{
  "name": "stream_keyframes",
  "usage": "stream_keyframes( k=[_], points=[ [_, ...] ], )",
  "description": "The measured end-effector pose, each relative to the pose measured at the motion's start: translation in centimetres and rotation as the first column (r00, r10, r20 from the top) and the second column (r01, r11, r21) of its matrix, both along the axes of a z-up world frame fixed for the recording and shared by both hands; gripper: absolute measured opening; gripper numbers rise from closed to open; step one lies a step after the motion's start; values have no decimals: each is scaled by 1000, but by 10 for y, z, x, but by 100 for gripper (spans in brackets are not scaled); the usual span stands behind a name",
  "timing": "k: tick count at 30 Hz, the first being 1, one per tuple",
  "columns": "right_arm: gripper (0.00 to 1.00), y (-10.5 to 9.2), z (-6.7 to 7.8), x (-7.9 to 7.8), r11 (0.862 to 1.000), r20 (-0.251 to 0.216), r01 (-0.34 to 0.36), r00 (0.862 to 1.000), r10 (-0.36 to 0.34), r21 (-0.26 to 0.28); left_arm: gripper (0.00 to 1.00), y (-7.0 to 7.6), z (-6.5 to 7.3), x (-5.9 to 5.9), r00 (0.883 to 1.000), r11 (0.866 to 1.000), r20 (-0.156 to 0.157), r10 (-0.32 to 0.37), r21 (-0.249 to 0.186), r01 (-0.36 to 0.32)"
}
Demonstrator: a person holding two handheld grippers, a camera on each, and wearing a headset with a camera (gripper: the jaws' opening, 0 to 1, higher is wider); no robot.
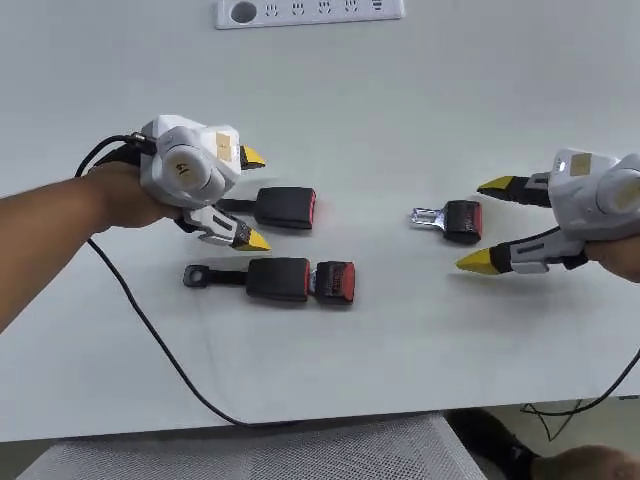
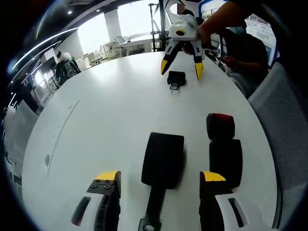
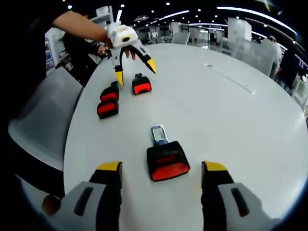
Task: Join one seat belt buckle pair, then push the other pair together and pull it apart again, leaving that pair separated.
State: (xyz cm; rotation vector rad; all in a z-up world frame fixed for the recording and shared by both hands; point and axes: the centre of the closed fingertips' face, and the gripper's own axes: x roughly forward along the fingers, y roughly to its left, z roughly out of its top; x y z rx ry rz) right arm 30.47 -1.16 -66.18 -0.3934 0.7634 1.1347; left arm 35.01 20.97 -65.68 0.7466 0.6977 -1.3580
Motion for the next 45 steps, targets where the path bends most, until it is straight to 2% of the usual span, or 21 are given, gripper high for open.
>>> stream_keyframes(
  k=[3,7,8,9,10,14,19,23,24,27,28,33,40,45],
  points=[
    [65,1,-2,0,1000,-14,-10,1000,11,6,67,-2,-5,2,1000,1000,-14,-1,-1,1],
    [62,1,-5,1,1000,-18,-30,999,30,3,59,0,-14,3,1000,1000,-27,-7,13,8],
    [61,0,-6,1,999,-20,-33,999,33,1,58,1,-15,1,999,1000,-50,-3,11,4],
    [60,-1,-6,0,999,-23,-36,999,36,1,55,0,-13,2,997,1000,-71,27,-6,-27],
    [59,-2,-5,0,999,-16,-43,999,43,6,53,0,-13,2,997,1000,-74,19,-9,-20],
    [54,-4,-3,0,998,-17,-58,998,59,19,52,-1,-12,0,997,1000,-74,2,-24,-4],
    [44,-3,-1,4,997,-20,-65,998,66,35,44,-3,-10,5,997,999,-73,8,-34,-11],
    [37,-3,-2,6,995,6,-96,995,96,12,39,-3,-9,3,997,1000,-71,-19,-26,17],
    [36,-4,-2,9,994,28,-105,994,105,-5,38,-4,-9,3,997,999,-72,-18,-27,16],
    [35,-3,-2,8,993,23,-115,993,115,5,34,-4,-8,1,997,999,-62,-39,-28,38],
    [35,-2,-2,8,992,30,-122,992,122,5,34,-4,-8,2,997,999,-69,-28,-23,27],
    [34,-3,-2,9,993,25,-111,994,110,45,34,-4,-8,3,997,999,-63,-53,-16,52],
    [34,-1,-2,8,991,26,-124,992,123,53,33,-5,-8,2,994,995,-60,-96,-2,96],
    [34,1,-2,8,990,28,-127,992,126,63,33,-5,-8,1,993,995,-62,-96,-4,96]
  ],
)
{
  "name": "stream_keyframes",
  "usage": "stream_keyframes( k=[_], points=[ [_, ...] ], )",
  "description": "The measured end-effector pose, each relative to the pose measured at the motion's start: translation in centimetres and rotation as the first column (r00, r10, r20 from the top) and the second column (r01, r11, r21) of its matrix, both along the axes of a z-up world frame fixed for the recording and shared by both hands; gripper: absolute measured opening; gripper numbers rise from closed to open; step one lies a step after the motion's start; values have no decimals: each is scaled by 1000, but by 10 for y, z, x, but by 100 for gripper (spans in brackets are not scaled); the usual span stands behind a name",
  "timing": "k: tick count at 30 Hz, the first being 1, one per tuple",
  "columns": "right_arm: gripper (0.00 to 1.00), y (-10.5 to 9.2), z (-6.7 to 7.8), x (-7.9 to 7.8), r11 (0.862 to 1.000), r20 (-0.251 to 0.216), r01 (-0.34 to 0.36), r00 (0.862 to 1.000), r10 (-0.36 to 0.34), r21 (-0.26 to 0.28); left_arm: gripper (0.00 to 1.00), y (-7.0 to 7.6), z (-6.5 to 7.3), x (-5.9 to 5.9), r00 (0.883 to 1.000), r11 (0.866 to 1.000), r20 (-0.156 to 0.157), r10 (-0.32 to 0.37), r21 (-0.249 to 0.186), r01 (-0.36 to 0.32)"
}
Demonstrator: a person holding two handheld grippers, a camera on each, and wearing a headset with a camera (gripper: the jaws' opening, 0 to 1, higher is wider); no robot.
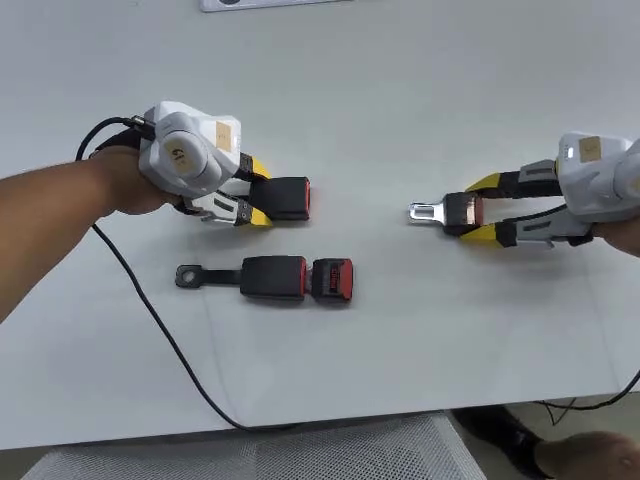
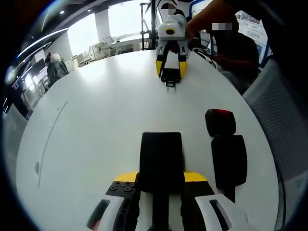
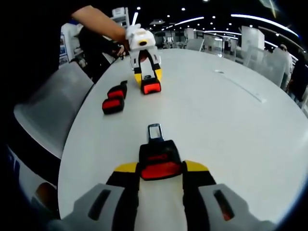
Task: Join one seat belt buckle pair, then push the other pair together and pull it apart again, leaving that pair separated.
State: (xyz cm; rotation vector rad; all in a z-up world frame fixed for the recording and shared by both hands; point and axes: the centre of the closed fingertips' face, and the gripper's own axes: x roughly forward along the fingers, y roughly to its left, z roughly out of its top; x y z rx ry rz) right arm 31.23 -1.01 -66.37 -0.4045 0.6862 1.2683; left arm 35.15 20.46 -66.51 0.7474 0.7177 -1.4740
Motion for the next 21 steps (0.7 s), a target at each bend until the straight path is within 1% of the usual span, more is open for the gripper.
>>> stream_keyframes(
  k=[3,10,11,13,15,16,21],
  points=[
    [34,6,0,1,1000,2,5,1000,-5,12,33,0,0,-1,1000,1000,0,0,2,0],
    [34,27,1,2,998,11,34,999,-35,55,33,0,-1,-1,1000,1000,-2,0,13,0],
    [34,30,2,2,997,14,30,999,-31,65,33,-1,-1,-1,1000,1000,-2,0,14,1],
    [34,35,2,4,997,15,33,999,-35,68,33,-1,-1,-1,1000,1000,-2,-5,18,5],
    [34,43,2,5,997,26,23,999,-26,80,33,-1,-1,-1,1000,1000,-3,-5,20,5],
    [34,45,1,4,997,18,26,999,-28,78,33,-1,-2,-1,1000,1000,-3,-5,21,5],
    [34,57,-1,5,995,25,27,999,-30,94,33,-1,-3,-1,1000,1000,-5,-4,26,4]
  ],
)
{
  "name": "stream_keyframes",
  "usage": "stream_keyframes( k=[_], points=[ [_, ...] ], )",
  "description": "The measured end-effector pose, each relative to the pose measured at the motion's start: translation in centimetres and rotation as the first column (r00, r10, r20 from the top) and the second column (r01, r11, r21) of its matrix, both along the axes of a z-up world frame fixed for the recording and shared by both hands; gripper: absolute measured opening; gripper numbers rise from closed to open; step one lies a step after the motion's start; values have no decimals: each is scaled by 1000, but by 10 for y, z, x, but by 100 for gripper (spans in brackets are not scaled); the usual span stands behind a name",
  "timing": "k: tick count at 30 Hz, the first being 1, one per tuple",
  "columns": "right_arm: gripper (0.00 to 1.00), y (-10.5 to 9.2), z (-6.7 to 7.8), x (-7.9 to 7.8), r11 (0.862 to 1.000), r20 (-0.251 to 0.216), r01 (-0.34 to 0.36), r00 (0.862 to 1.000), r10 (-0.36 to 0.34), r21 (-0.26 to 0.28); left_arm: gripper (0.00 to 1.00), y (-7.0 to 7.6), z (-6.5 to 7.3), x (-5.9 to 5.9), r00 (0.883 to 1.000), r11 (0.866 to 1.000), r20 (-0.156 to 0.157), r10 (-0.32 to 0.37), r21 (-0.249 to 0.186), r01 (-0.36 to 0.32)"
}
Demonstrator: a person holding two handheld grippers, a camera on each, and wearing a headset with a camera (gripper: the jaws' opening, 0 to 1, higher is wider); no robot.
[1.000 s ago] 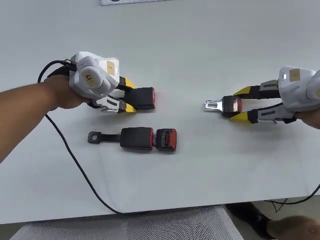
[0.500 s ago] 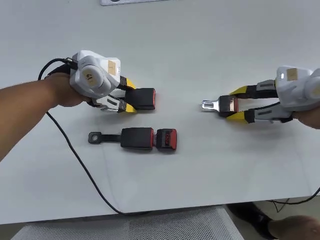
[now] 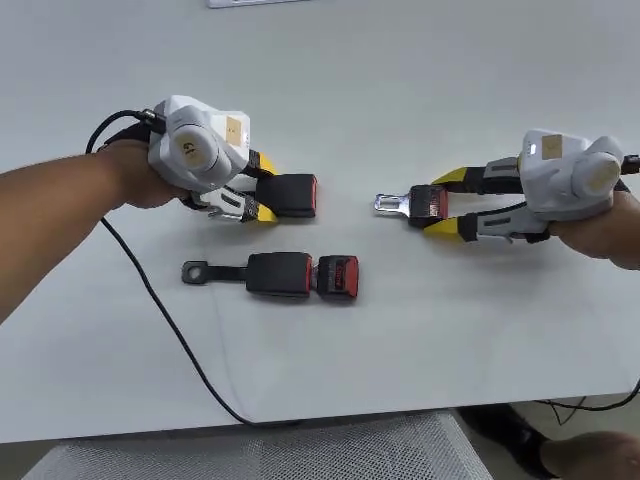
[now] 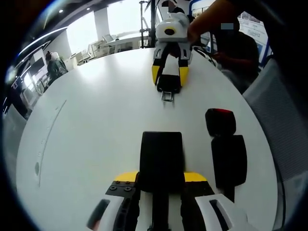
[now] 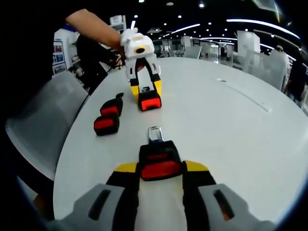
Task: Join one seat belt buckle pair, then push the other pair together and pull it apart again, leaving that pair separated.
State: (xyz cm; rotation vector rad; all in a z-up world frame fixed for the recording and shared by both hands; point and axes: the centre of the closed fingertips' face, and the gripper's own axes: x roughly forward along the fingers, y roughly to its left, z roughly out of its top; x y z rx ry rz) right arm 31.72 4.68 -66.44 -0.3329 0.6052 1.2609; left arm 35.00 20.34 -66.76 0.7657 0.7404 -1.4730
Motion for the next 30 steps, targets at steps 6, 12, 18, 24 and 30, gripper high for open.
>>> stream_keyframes(
  k=[6,12,18,24,30],
  points=[
    [34,15,-1,0,1000,5,-6,1000,6,19,33,0,-1,-1,1000,1000,-1,0,10,0],
    [34,30,-3,1,1000,2,-14,1000,14,25,33,0,-1,-1,1000,1000,-2,1,16,-1],
    [34,47,-3,5,999,2,-21,1000,21,33,33,0,-1,-1,1000,1000,-2,-6,25,6],
    [34,59,0,9,998,4,-38,999,38,46,33,0,-1,-1,1000,999,0,-10,31,10],
    [34,60,2,10,998,5,-40,999,40,50,33,1,-1,-1,1000,999,-3,-21,45,22]
  ],
)
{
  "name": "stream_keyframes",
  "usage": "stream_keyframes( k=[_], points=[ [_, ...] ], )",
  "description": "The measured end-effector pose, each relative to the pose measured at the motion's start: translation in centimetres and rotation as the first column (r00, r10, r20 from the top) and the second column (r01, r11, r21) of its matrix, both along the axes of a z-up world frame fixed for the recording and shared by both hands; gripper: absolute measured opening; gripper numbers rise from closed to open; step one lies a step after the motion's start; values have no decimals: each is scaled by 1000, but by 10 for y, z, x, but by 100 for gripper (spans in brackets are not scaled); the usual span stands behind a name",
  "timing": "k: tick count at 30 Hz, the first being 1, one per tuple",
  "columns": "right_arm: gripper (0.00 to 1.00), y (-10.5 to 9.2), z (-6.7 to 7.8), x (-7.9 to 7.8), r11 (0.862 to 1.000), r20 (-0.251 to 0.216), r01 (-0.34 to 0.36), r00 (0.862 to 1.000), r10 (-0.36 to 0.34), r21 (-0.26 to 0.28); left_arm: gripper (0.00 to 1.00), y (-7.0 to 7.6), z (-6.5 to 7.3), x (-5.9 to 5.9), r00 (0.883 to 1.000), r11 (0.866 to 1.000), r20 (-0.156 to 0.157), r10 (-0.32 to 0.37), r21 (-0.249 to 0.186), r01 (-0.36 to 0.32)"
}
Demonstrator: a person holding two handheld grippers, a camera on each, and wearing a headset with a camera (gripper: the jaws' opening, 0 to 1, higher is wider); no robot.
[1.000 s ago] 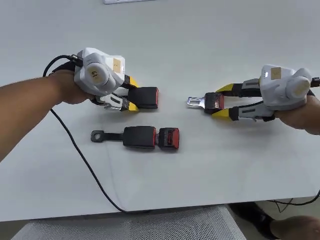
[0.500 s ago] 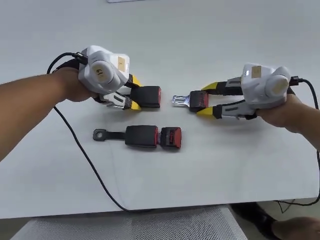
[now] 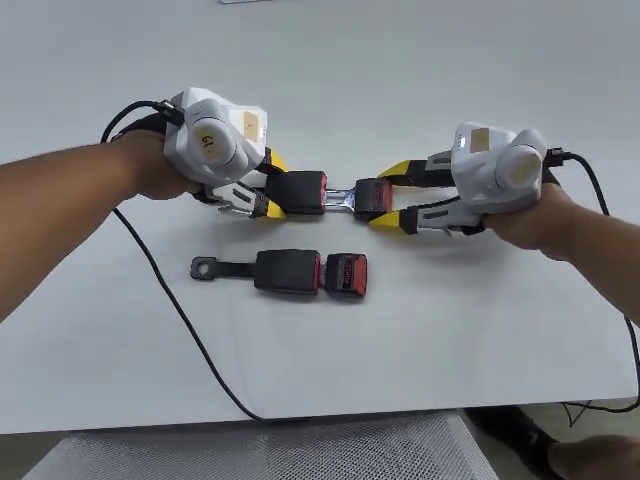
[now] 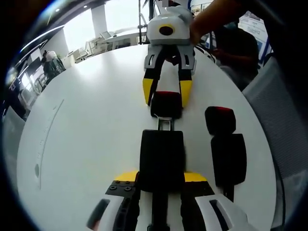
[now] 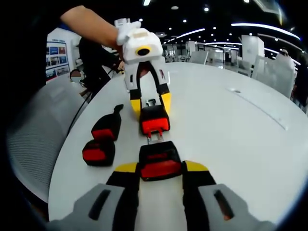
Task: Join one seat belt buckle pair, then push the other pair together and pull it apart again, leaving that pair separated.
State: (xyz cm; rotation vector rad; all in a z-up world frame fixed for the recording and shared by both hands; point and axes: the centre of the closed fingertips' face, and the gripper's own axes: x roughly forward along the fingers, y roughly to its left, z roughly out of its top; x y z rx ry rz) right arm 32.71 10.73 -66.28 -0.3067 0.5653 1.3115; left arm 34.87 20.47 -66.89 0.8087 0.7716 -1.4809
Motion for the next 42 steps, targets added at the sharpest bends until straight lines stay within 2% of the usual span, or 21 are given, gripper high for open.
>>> stream_keyframes(
  k=[7,19,23,28,42],
  points=[
    [34,14,-1,6,1000,3,7,1000,-7,-10,33,-1,-1,0,1000,1000,1,-9,23,9],
    [33,21,-3,10,999,-19,19,1000,-20,-29,33,-1,-1,0,1000,999,6,-19,43,19],
    [33,35,-3,11,1000,-16,20,1000,-20,-23,32,-2,-1,0,1000,998,8,-25,55,25],
    [33,35,-3,13,999,-17,41,999,-42,-32,32,-2,-1,1,1000,999,8,-28,46,27],
    [33,37,-4,13,995,-19,65,998,-66,-76,32,-4,-2,0,999,997,14,-45,70,44]
  ],
)
